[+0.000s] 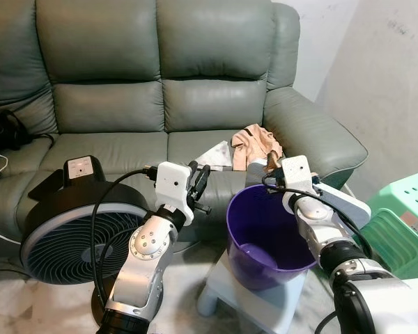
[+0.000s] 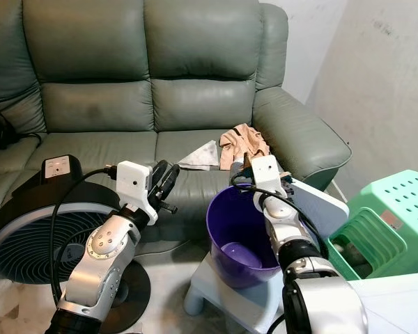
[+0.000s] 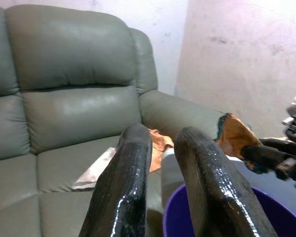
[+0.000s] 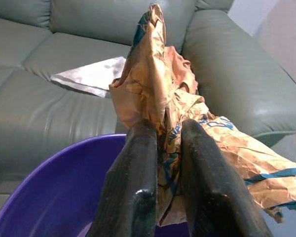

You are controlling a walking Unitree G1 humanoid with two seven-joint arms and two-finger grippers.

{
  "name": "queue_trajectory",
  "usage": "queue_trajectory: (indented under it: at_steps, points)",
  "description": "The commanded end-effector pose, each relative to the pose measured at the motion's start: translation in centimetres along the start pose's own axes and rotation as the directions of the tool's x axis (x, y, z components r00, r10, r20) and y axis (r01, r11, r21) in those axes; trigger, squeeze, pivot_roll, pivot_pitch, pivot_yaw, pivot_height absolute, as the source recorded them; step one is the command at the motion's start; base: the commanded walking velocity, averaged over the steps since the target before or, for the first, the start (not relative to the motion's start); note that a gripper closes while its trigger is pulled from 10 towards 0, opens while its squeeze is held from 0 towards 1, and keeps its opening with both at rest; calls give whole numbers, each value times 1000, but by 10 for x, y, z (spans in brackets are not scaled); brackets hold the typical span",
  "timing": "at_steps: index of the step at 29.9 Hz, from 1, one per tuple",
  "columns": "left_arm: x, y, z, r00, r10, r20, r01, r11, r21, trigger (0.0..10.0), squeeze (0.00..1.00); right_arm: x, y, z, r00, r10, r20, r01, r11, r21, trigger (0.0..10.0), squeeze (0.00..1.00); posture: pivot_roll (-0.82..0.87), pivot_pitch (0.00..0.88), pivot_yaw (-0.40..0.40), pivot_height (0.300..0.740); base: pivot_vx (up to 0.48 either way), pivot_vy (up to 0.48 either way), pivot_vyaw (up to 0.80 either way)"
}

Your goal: Picking trash to rubbish bin

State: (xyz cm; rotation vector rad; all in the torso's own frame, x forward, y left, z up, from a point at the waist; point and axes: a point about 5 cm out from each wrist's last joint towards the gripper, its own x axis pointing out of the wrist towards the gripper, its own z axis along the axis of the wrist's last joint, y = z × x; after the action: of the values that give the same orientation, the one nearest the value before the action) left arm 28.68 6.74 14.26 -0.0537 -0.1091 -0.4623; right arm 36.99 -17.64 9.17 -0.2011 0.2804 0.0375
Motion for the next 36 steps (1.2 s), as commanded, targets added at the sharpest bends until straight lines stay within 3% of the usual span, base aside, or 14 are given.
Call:
queue_trajectory:
  at_steps: [1, 10, 13, 17, 22, 25, 32, 34, 36]
  points:
    - [-2, -7, 0, 999, -39, -7, 39, 999, -9, 10000, 0, 0, -8, 1, 1000, -22, 3, 21, 999, 40, 10000, 1000, 222, 21, -91, 715, 0, 0, 0]
    - [-5, -19, -9, 991, -120, -54, 119, 993, -18, 10000, 0, 0, -17, 2, 998, -67, 3, 67, 997, 27, 10000, 1000, 216, 22, -82, 715, 0, 0, 0]
    - [-12, -33, -22, 978, -177, -113, 177, 984, -12, 10000, 0, 0, -21, 4, 997, -72, 18, 71, 997, 38, 10000, 1000, 205, 24, -74, 715, 0, 0, 0]
    - [-15, -42, -24, 967, -219, -129, 217, 976, -30, 10000, 0, -1, -23, 5, 997, -70, 25, 69, 997, 25, 10000, 1000, 201, 28, -73, 715, 0, 0, 0]
    - [-16, -41, -24, 968, -216, -128, 214, 976, -26, 10000, 0, -1, -24, 5, 998, -60, 32, 59, 998, 21, 10000, 1000, 200, 31, -73, 715, 0, 0, 0]
    - [-14, -34, -22, 974, -188, -126, 188, 982, -11, 10000, 0, -1, -24, 6, 997, -52, 48, 51, 998, 23, 10000, 1000, 200, 31, -73, 715, 0, 0, 0]
    - [-6, -1, -13, 996, -28, -86, 30, 999, 28, 10000, 0, -3, -19, 23, 978, 36, 206, -50, 997, 63, 10000, 1000, 205, 28, -80, 715, 0, 0, 0]
    - [-6, 11, -11, 997, 24, -75, -22, 999, 29, 10000, 0, -5, -20, 27, 961, 47, 271, -81, 990, 114, 10000, 827, 205, 26, -79, 715, 0, 0, 0]
    - [-7, 19, -10, 996, 54, -72, -51, 998, 45, 10000, 0, -6, -21, 28, 957, 36, 288, -82, 986, 148, 10000, 765, 204, 23, -79, 715, 0, 0, 0]
